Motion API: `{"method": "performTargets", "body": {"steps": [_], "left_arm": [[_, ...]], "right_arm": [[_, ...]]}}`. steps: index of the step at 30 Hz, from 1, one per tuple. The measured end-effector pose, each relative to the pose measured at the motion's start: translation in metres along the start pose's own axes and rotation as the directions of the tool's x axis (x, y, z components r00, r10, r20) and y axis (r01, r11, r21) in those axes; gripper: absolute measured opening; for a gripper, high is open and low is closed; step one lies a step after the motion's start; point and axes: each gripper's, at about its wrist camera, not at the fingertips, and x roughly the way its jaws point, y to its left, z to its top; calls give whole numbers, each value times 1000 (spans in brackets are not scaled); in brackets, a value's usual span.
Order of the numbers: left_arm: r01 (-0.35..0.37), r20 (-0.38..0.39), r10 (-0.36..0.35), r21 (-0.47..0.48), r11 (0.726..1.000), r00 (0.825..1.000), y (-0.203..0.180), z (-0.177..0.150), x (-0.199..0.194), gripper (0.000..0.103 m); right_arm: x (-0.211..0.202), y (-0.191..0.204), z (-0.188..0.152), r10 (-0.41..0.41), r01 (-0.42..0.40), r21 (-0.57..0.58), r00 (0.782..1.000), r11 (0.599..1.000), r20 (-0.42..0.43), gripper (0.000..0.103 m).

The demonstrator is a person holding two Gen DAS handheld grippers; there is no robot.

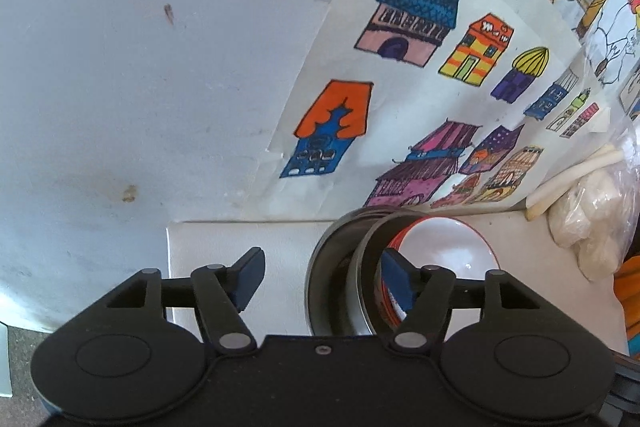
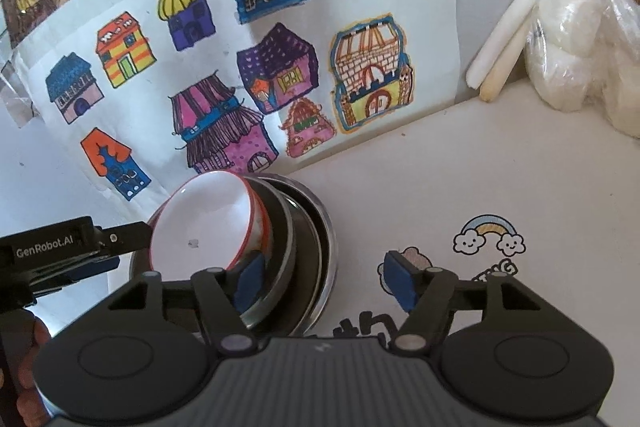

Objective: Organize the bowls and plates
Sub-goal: 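Open both tools to release the steel bowl rim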

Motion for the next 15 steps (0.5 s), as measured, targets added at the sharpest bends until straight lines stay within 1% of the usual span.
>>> {"method": "performTargets", "body": {"steps": [2, 7, 9, 13, 15], "left_arm": [[33, 11, -33, 2, 999, 999, 1, -1, -5, 79], [39, 54, -41, 30, 999, 998, -2, -3, -18, 80], [40, 63, -43, 33, 999, 997, -3, -4, -22, 82], [47, 75, -50, 46, 998, 996, -3, -6, -29, 85], [50, 85, -54, 54, 997, 995, -3, -8, -34, 86]], "right_arm": [[-3, 0, -2, -2, 2, -3, 1000, 1000, 11, 73], [-12, -1, -7, 4, -4, -2, 999, 1000, 41, 79], [-16, -1, -9, 13, -13, -3, 998, 1000, 58, 85], [-26, 1, -11, 20, -19, -10, 996, 1000, 91, 86], [-31, 2, -12, 22, -21, -13, 994, 1000, 110, 90]]}}
